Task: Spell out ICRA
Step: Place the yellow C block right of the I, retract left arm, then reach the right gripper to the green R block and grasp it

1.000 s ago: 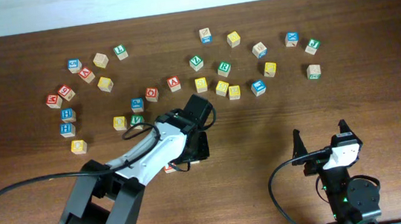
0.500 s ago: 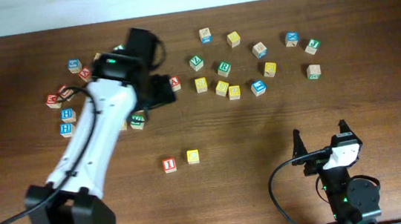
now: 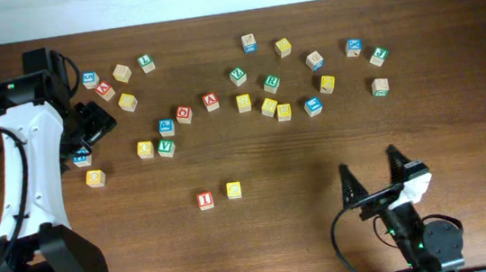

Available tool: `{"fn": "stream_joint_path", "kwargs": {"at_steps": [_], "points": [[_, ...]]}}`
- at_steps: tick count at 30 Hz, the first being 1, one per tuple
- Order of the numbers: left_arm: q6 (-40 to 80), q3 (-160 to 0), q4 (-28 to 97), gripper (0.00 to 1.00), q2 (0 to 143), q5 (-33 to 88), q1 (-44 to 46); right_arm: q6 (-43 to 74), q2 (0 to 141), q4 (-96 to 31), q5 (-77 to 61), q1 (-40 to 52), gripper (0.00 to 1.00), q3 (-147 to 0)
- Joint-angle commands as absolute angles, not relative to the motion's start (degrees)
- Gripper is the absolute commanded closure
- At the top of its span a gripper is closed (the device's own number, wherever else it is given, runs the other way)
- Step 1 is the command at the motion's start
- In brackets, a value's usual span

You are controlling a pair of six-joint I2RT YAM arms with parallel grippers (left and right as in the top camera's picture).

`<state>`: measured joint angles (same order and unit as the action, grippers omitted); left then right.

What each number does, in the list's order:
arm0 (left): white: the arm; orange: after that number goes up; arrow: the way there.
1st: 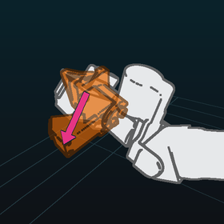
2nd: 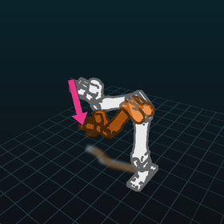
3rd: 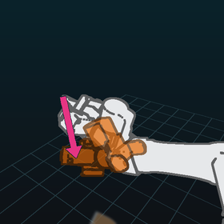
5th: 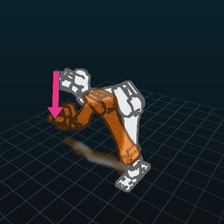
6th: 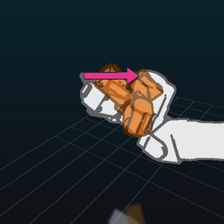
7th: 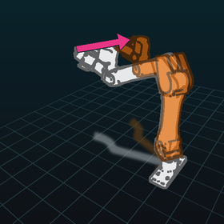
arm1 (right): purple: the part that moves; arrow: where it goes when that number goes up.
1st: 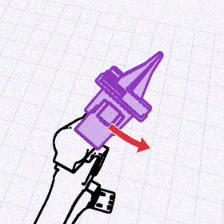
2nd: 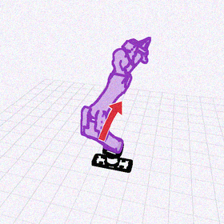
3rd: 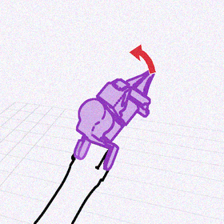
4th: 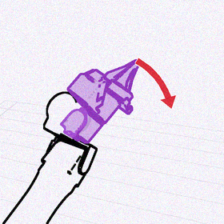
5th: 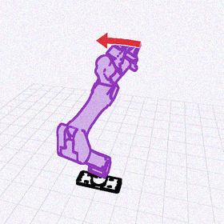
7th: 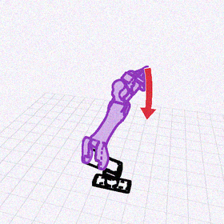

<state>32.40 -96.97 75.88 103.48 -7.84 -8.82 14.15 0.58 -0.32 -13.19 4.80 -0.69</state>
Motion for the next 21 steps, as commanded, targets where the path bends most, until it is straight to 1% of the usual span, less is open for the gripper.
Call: {"fn": "stream_joint_path", "kwargs": {"at_steps": [1,3,6,8,10,11,12,14,15,17,19,20,21], "points": [[33.1,-97.0,75.9,0.01,102.3,-4.0,-9.0,22.2,0.2,4.3,-26.4,4.5,0.02,-0.3],[33.1,-97.0,75.9,0.01,102.3,-4.0,-9.0,22.2,0.2,14.0,-27.9,4.5,0.02,-0.3],[33.1,-97.0,75.9,0.01,102.3,-4.1,-9.0,22.1,0.2,19.4,-27.9,4.5,0.02,-0.3],[33.1,-97.0,75.9,0.01,102.3,-4.0,-9.0,20.8,0.2,20.9,-27.8,4.5,0.02,-2.1],[33.1,-97.0,75.7,0.01,102.3,-4.1,-9.0,14.8,1.2,20.8,-27.5,4.5,0.02,-6.8],[33.1,-97.0,75.7,0.01,102.3,-4.1,-9.0,13.8,2.4,20.3,-26.3,4.5,0.02,-9.2],[33.1,-97.0,75.7,0.01,102.3,-4.1,-9.0,13.2,5.8,17.5,-24.6,4.4,0.02,-14.1],[33.1,-97.0,75.7,0.01,102.3,-4.1,-9.0,6.9,17.7,10.1,-24.9,4.4,0.02,-25.1],[33.1,-97.0,75.7,0.01,102.3,-4.1,-9.0,4.6,27.3,2.0,-25.7,4.4,0.02,-33.8],[33.1,-97.0,75.7,0.01,102.3,-4.1,-9.0,-0.1,41.7,-11.0,-28.7,4.5,0.02,-47.8],[33.1,-97.0,75.7,0.01,102.3,-4.1,-9.0,-4.7,56.5,-27.0,-28.1,4.5,0.02,-63.6],[33.1,-97.0,75.7,0.01,102.3,-4.1,-9.0,-4.7,63.9,-34.1,-27.8,4.5,0.02,-71.3],[33.1,-97.0,75.7,0.01,102.3,-4.1,-9.0,-4.7,68.5,-38.2,-27.8,4.5,0.02,-76.3]]}}
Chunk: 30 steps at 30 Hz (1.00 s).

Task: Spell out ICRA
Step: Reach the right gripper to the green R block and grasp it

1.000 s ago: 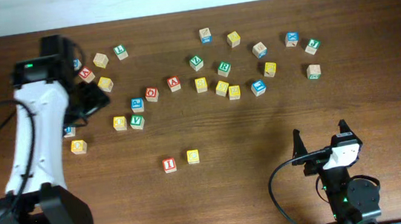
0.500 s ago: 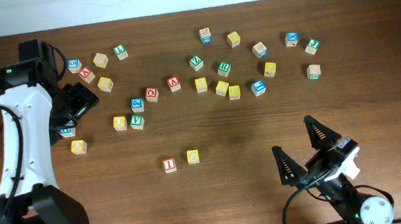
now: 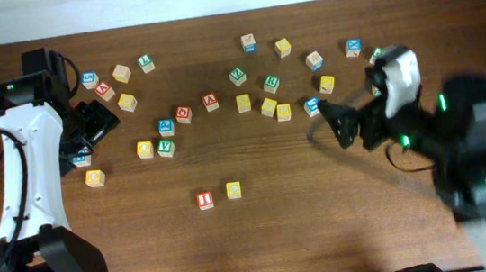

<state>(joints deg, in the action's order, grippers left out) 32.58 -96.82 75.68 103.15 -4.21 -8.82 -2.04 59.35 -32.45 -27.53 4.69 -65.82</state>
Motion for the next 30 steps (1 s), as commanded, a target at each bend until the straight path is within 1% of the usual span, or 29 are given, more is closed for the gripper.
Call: {"fn": "stream_joint_path", "kwargs": {"at_steps": [1,2,4,5,6,7,8,9,10,11,12,13,14,15,16,17,18,19,22,23,26,27,28,29,30], "points": [[33.1,-97.0,75.7,0.01,102.3,-4.1,-9.0,-4.7,74.8,-43.3,-27.6,4.6,0.02,-83.0],[33.1,-97.0,75.7,0.01,102.3,-4.1,-9.0,-4.7,81.7,-48.1,-22.9,6.1,0.02,-90.7],[33.1,-97.0,75.7,0.01,102.3,-4.1,-9.0,-4.7,93.1,-56.6,-7.5,10.5,0.02,-103.4],[33.1,-97.0,75.7,0.01,102.3,-4.1,-9.0,-4.7,98.7,-60.1,-5.7,12.2,0.02,-108.5],[33.1,-97.0,75.7,0.01,102.3,-4.1,-9.0,-4.7,102.6,-60.6,-6.7,13.4,0.02,-110.7],[33.1,-97.0,75.7,0.01,102.3,-4.1,-9.0,-4.1,104.8,-60.0,-11.8,14.3,0.02,-110.7],[33.1,-97.0,75.7,0.01,102.3,-4.1,-9.0,-3.9,107.5,-60.9,-23.0,15.6,0.02,-110.7],[33.1,-97.0,75.7,0.01,102.3,-4.1,-9.0,-3.5,110.0,-57.6,-23.5,16.5,0.02,-110.6],[33.1,-97.0,75.7,0.01,102.3,-4.1,-9.0,2.1,111.6,-54.5,-21.7,16.8,0.02,-110.6],[33.1,-97.0,75.7,0.01,102.3,-4.1,-9.0,16.4,114.6,-50.7,-16.4,16.9,0.01,-110.6],[33.1,-97.0,75.7,0.01,102.3,-4.1,-9.0,24.6,117.8,-48.5,-11.6,17.0,0.0,-110.6],[33.1,-97.0,75.7,0.01,102.3,-4.1,-9.0,29.9,120.3,-47.7,-7.0,17.5,0.05,-110.6],[33.1,-97.0,75.7,0.01,102.3,-4.1,-9.0,33.6,122.2,-47.7,-2.9,18.2,0.05,-110.6],[33.1,-97.0,75.7,0.01,102.3,-4.1,-9.0,38.1,124.7,-47.4,4.5,19.6,0.08,-110.6],[33.1,-97.0,75.7,0.01,102.3,-4.1,-9.0,38.5,127.3,-45.9,6.4,20.7,0.12,-110.6],[33.1,-97.0,75.7,0.01,102.3,-4.1,-9.0,38.5,129.0,-44.9,7.0,21.6,0.19,-110.6],[33.1,-97.0,75.7,0.01,102.3,-4.1,-9.0,41.0,130.6,-44.6,9.7,22.5,0.26,-110.6],[33.1,-97.0,75.7,0.01,102.3,-4.1,-9.1,42.6,131.6,-44.2,11.5,22.9,0.26,-110.6],[33.1,-97.0,75.7,0.01,102.3,-4.1,-9.1,42.5,133.6,-41.0,12.3,22.9,0.27,-110.6],[33.1,-97.0,75.7,0.01,102.3,-4.1,-9.1,42.5,134.3,-40.7,12.3,22.9,0.33,-110.6],[33.1,-97.0,75.7,0.01,102.3,-4.1,-9.1,42.5,136.6,-39.7,12.3,22.9,0.36,-110.6],[33.1,-97.0,75.7,0.01,102.3,-4.1,-9.1,42.5,136.6,-39.4,12.3,22.9,0.4,-110.6],[33.1,-97.0,75.7,0.01,102.3,-4.1,-9.1,42.5,136.6,-38.7,12.3,22.9,0.48,-110.6],[33.1,-97.0,75.7,0.01,102.3,-4.1,-9.1,42.5,136.6,-38.7,12.3,22.9,0.59,-110.6],[33.1,-97.0,75.7,0.01,102.3,-4.1,-9.1,42.5,136.6,-38.8,12.3,22.9,0.64,-110.6]]}}
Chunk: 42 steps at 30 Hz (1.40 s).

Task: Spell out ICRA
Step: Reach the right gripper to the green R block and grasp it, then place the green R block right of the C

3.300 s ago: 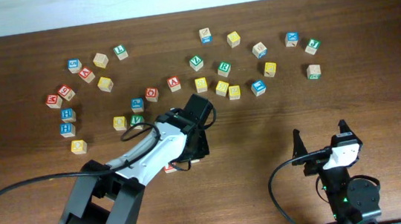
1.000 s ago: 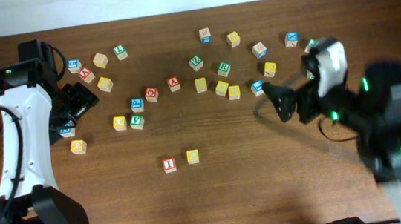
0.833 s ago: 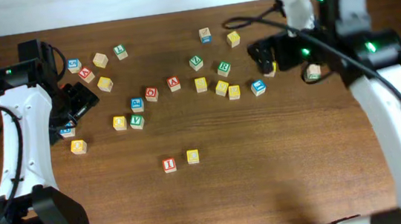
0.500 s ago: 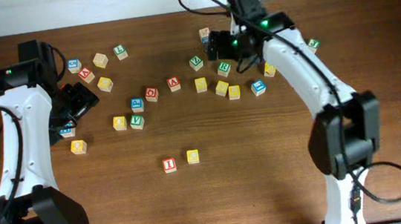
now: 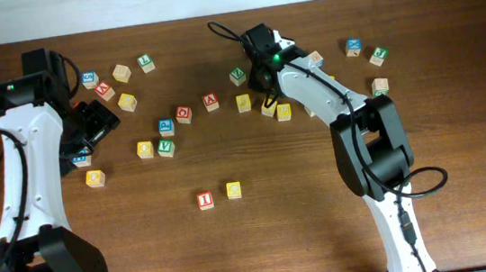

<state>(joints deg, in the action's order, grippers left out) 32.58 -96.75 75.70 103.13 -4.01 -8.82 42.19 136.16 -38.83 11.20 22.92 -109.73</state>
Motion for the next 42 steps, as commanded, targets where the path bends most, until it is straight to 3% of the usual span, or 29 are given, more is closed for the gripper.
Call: {"fn": "stream_joint_path", "kwargs": {"at_steps": [1,5,11,18,22,25,35,42], "points": [[33.1,-97.0,75.7,0.01,102.3,-4.1,-9.1,42.5,136.6,-38.8,12.3,22.9,0.69,-110.6],[33.1,-97.0,75.7,0.01,102.3,-4.1,-9.1,37.3,136.0,-39.4,12.3,22.9,0.75,-110.6],[33.1,-97.0,75.7,0.01,102.3,-4.1,-9.1,31.6,125.9,-44.3,7.9,22.9,0.75,-111.0],[33.1,-97.0,75.7,0.01,102.3,-4.1,-9.1,24.2,117.3,-75.9,-4.3,24.2,0.74,-107.3],[33.1,-97.0,75.7,0.01,102.3,-4.1,-9.1,24.5,117.4,-66.2,-9.1,31.8,0.74,-89.6],[33.1,-97.0,75.7,0.01,102.3,-4.1,-9.1,26.6,117.4,-61.1,-10.8,35.4,0.74,-84.5],[33.1,-97.0,75.7,0.01,102.3,-4.1,-9.1,29.2,117.4,-52.9,-9.7,38.6,0.72,-84.1],[33.1,-97.0,75.7,0.01,102.3,-4.1,-9.1,30.7,117.5,-56.4,-10.2,38.7,0.67,-84.0]]}}
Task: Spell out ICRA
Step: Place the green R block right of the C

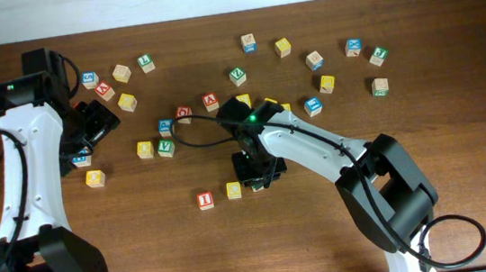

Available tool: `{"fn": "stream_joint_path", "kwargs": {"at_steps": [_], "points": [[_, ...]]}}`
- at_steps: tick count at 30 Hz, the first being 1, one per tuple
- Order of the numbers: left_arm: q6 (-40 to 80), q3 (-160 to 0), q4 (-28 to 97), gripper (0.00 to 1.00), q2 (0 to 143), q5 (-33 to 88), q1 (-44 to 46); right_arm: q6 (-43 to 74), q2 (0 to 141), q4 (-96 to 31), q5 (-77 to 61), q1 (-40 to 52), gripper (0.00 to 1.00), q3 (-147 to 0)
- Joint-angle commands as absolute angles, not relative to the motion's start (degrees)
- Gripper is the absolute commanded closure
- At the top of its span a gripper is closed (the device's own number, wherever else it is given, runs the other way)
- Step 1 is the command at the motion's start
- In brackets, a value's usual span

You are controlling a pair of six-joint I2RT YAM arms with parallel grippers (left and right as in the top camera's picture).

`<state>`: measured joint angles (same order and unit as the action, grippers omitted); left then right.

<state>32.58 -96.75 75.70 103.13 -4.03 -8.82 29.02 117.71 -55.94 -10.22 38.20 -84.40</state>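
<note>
A red I block (pixel 204 200) and a yellow block (pixel 233 189) sit side by side at the front middle of the table. My right gripper (pixel 257 180) is low over the spot just right of the yellow block, pointing down. It appears shut on a green block that its body mostly hides. A red A block (pixel 211 101) lies further back among the loose blocks. My left gripper (pixel 101 119) hovers at the far left with nothing between its fingers.
Several loose letter blocks are scattered across the back half of the wooden table (pixel 147 255). A blue block (pixel 80 157) and a yellow block (pixel 94 178) lie beside the left arm. My right arm stretches from the front right across some yellow blocks (pixel 284 110).
My right gripper has moved from the green block at the back middle to the front, beside the yellow block. The green block is gone from its old place. My left arm is still.
At first my right gripper stood open at the front right. Then it was over the right part of the table, and then over a green block at the back middle. Now it is beside the I and yellow blocks. My left arm stayed put.
</note>
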Motion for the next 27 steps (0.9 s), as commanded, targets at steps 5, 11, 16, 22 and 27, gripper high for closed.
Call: {"fn": "stream_joint_path", "kwargs": {"at_steps": [5,11,16,22,27], "points": [[33.1,-97.0,75.7,0.01,102.3,-4.1,-9.1,32.1,117.5,-57.3,-13.2,38.7,0.68,-84.0],[33.1,-97.0,75.7,0.01,102.3,-4.1,-9.1,33.3,117.4,-57.6,-12.8,38.7,0.61,-84.1],[33.1,-97.0,75.7,0.01,102.3,-4.1,-9.1,29.3,117.3,-64.9,-6.3,38.5,0.5,-95.4],[33.1,-97.0,75.7,0.01,102.3,-4.1,-9.1,16.3,117.7,-51.4,3.3,37.1,0.05,-109.1],[33.1,-97.0,75.7,0.01,102.3,-4.1,-9.1,7.7,123.4,-38.1,3.3,36.6,0.01,-109.0]]}}
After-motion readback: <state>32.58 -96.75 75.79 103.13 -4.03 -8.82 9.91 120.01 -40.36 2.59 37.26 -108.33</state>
